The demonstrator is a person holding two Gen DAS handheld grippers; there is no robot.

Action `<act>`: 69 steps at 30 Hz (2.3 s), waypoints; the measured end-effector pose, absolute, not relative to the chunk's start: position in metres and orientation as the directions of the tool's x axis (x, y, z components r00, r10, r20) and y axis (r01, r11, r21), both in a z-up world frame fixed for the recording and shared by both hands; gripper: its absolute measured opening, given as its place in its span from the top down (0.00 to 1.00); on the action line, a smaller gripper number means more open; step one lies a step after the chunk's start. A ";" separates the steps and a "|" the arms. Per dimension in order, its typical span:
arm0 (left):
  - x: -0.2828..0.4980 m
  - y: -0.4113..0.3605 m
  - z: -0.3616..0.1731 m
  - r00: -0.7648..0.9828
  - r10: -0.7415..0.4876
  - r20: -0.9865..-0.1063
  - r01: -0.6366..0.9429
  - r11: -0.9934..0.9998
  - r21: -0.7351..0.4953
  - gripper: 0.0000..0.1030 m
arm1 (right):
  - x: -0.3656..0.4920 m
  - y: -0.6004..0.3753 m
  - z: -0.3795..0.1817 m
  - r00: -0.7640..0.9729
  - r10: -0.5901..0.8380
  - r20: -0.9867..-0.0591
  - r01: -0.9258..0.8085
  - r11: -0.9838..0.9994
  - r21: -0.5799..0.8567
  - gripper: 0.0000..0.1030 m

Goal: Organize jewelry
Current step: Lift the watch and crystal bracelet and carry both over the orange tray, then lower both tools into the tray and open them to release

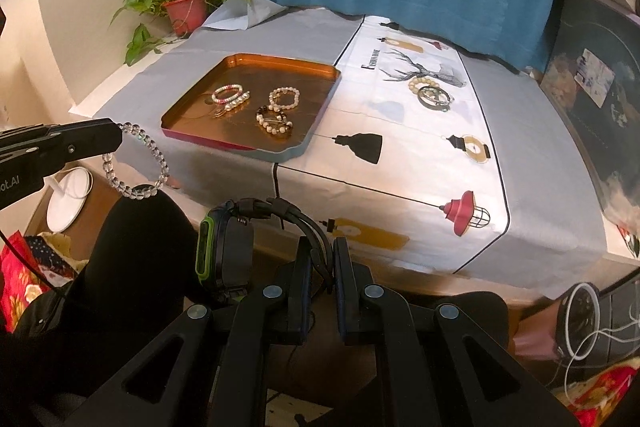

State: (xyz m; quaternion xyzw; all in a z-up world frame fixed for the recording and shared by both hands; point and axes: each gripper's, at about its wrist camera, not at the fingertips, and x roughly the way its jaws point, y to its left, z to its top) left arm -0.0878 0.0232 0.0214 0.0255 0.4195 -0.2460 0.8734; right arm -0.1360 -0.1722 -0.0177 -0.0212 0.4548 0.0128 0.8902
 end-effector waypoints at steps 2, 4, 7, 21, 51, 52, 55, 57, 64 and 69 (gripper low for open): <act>-0.088 0.023 0.021 0.526 -0.409 -0.745 0.451 0.878 -0.163 0.95 | -0.136 -0.173 -0.018 0.584 0.005 -0.812 -0.043 0.999 -0.024 0.90; -0.087 0.023 0.020 0.524 -0.410 -0.746 0.451 0.877 -0.166 0.95 | -0.134 -0.174 -0.019 0.580 0.005 -0.814 -0.043 0.999 -0.024 0.90; -0.083 0.025 0.020 0.523 -0.411 -0.747 0.443 0.880 -0.174 0.95 | -0.130 -0.174 -0.022 0.575 0.003 -0.818 -0.042 0.999 -0.027 0.90; -0.020 0.053 0.020 0.552 -0.386 -0.739 0.364 0.909 -0.204 0.95 | -0.075 -0.165 -0.027 0.564 -0.005 -0.826 -0.063 0.997 -0.049 0.90; 0.197 0.033 -0.047 0.554 -0.321 -0.768 0.306 0.937 -0.171 0.95 | 0.173 -0.145 -0.090 0.544 0.058 -0.837 -0.060 0.998 0.030 0.87; 0.201 0.034 -0.048 0.559 -0.317 -0.766 0.300 0.939 -0.170 0.95 | 0.178 -0.146 -0.092 0.548 0.063 -0.834 -0.058 0.998 0.037 0.86; 0.209 0.037 -0.050 0.573 -0.291 -0.766 0.264 0.951 -0.164 0.78 | 0.195 -0.148 -0.097 0.537 0.112 -0.836 -0.075 0.994 0.085 0.73; 0.207 0.044 -0.051 0.578 -0.262 -0.773 0.228 0.961 -0.155 0.19 | 0.198 -0.147 -0.100 0.509 0.075 -0.857 -0.059 0.997 0.053 0.42; 0.149 0.068 -0.065 0.545 -0.230 -0.807 0.178 0.972 -0.157 0.12 | 0.130 -0.159 -0.090 0.534 -0.004 -0.845 -0.032 0.999 -0.026 0.32; 0.085 0.066 -0.065 0.506 -0.222 -0.834 0.194 0.971 -0.141 0.12 | 0.063 -0.160 -0.075 0.530 0.005 -0.848 -0.030 0.999 -0.013 0.32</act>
